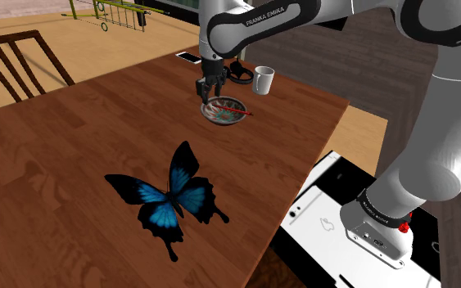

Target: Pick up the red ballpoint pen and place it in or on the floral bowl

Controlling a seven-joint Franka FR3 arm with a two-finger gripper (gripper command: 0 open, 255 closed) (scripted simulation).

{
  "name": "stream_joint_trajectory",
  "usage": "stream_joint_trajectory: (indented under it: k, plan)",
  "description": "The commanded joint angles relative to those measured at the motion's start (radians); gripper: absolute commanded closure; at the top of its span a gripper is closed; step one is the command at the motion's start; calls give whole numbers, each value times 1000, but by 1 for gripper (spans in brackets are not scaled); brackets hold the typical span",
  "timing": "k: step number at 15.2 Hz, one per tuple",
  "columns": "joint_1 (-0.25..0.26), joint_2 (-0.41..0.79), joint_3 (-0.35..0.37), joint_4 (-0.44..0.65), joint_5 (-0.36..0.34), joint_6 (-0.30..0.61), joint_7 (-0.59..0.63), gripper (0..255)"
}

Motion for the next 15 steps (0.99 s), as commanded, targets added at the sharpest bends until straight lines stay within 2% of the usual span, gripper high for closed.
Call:
stream_joint_trajectory:
  k: [1,4,8,15]
  plan:
    - [0,0,0,-1,0,0,0,0]
    - [0,1,0,1,0,-1,0,0]
    - [-1,-43,8,69,19,-110,-12,0]
    - [-1,-43,8,69,19,-110,-12,0]
